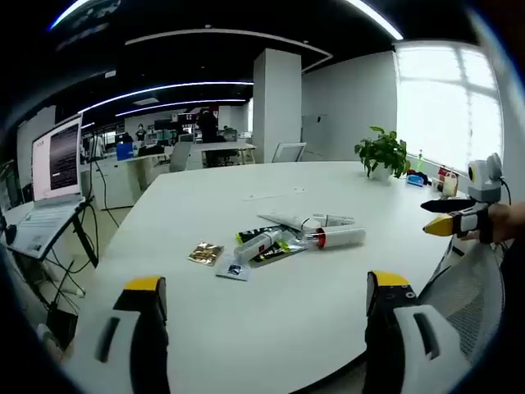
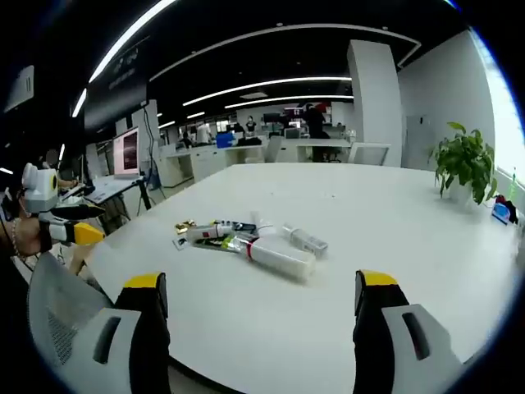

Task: Arrange the skincare products in the storage area until every visible bottle or jar stands upright without overlapping.

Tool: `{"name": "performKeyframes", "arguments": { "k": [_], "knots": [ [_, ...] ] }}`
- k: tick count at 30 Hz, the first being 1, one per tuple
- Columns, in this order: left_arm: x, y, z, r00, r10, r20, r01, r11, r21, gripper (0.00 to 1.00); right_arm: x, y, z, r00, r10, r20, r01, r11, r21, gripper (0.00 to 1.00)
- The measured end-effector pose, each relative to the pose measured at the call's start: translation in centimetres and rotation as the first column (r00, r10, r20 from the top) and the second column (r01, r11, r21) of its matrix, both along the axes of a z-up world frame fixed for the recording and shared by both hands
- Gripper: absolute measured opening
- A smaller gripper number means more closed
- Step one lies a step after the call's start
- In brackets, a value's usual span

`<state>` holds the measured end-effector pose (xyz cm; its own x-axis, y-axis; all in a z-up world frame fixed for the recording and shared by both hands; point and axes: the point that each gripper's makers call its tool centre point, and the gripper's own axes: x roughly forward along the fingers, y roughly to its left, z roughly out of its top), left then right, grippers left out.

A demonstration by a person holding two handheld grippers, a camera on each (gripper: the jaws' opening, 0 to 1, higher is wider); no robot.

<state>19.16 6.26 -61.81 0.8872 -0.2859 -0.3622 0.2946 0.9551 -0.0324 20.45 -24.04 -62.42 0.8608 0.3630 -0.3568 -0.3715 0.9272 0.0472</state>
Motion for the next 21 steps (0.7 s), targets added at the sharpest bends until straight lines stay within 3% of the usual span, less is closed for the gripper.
{"name": "performKeyframes", "arguments": {
  "k": [21],
  "knots": [
    [0.10, 0.15, 0.07, 1.000, 0.005, -0.003, -0.005, 1.000, -0.026, 0.93, -0.02, 0.11, -0.24, 1.000, 0.005, -0.014, -0.005, 1.000, -0.011, 0.93]
  ]
}}
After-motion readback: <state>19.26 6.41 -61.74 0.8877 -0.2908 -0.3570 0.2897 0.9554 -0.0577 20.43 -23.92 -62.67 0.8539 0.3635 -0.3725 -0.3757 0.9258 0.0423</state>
